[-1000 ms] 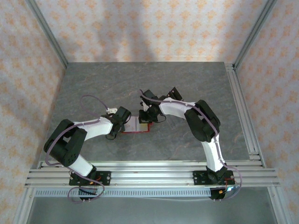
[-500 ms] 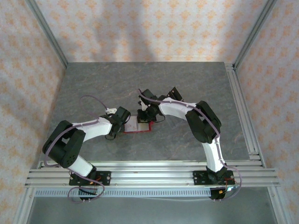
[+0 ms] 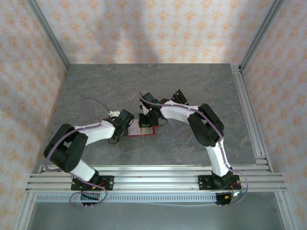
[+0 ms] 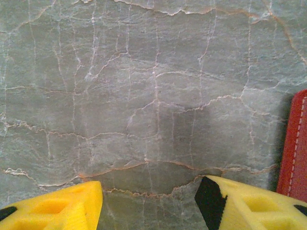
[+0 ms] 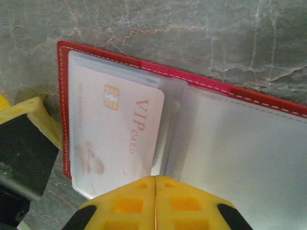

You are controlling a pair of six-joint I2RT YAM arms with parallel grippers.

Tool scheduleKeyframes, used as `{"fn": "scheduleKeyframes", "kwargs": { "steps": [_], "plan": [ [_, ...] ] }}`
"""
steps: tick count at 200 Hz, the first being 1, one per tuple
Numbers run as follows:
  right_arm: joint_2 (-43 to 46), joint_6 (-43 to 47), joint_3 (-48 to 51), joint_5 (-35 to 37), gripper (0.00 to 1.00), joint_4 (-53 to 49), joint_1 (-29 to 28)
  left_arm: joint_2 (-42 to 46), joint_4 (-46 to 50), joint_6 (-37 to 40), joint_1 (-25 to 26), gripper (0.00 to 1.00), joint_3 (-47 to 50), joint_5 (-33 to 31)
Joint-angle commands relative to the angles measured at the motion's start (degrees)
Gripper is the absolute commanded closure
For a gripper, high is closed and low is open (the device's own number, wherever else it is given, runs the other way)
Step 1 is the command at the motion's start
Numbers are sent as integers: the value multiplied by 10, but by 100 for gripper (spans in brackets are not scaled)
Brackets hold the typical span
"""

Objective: Put the credit cards into the card holder
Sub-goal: Insert the credit card into the card slot.

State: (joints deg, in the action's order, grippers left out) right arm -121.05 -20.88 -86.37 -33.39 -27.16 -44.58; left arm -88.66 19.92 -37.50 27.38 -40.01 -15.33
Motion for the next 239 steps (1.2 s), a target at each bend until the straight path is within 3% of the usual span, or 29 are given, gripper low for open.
{"fn": "scheduleKeyframes", "kwargs": {
  "steps": [1,161,239],
  "plan": [
    [-11,7,-8,2,93,-14,-7,-28,-5,-3,2,40,15,34],
    [-52,-1,-66,-28,93,-26,-30,-45,-37,-11,7,41,28,57],
    [64,2,32,11,90,-7,8,56,41,1,-7,38,-6,40]
  ]
}}
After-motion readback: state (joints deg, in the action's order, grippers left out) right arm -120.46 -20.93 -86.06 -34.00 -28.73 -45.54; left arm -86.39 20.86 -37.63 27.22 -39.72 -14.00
